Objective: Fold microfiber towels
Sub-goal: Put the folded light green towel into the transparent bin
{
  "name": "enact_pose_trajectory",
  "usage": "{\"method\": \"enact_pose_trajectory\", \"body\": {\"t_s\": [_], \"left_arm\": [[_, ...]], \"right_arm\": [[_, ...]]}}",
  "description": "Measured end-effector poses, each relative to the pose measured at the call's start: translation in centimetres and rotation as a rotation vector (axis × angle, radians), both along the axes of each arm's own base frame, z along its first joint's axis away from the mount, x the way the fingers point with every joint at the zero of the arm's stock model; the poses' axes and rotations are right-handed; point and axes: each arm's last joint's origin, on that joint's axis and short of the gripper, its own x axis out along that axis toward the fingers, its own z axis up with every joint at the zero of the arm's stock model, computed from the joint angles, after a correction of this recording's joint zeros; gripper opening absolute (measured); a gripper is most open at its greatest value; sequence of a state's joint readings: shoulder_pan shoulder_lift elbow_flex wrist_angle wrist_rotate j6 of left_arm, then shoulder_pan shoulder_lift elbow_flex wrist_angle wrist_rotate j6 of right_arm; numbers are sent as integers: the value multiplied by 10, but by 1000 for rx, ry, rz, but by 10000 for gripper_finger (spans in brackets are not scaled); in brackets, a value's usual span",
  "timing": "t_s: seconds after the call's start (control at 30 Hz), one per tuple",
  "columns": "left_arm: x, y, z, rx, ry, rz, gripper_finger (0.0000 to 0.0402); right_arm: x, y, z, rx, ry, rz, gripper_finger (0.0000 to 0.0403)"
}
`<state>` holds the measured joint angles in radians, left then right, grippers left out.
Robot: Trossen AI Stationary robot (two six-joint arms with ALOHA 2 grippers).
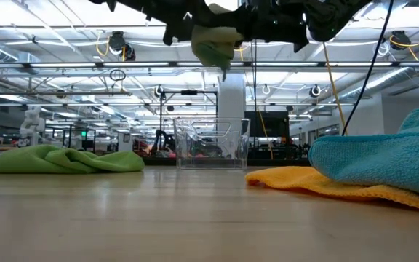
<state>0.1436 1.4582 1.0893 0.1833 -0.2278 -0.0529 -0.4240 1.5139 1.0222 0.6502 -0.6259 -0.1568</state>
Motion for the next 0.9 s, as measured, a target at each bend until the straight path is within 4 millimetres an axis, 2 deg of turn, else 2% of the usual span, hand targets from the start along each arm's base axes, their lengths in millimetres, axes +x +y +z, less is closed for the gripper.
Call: {"method": "enact_pose_trajectory", "body": {"t_s": [0.13, 0.27, 0.6, 0.8, 0.9], "left_arm": [[0, -1, 0, 10, 9, -19, 137], [0, 0, -2, 34, 38, -23, 104], [-1, 2, -5, 61, 79, -24, 103], [-2, 4, -7, 95, 107, -27, 100], [-2, 5, -8, 140, 145, -37, 91]], "right_arm": [[0, 0, 1, 43, -2, 19, 50], [-3, -2, 3, 96, 20, 13, 85], [-17, 1, 7, 122, 127, -15, 212], [-25, 2, 9, 78, 175, -109, 251], [-34, 3, 15, 121, 201, -198, 267]]}}
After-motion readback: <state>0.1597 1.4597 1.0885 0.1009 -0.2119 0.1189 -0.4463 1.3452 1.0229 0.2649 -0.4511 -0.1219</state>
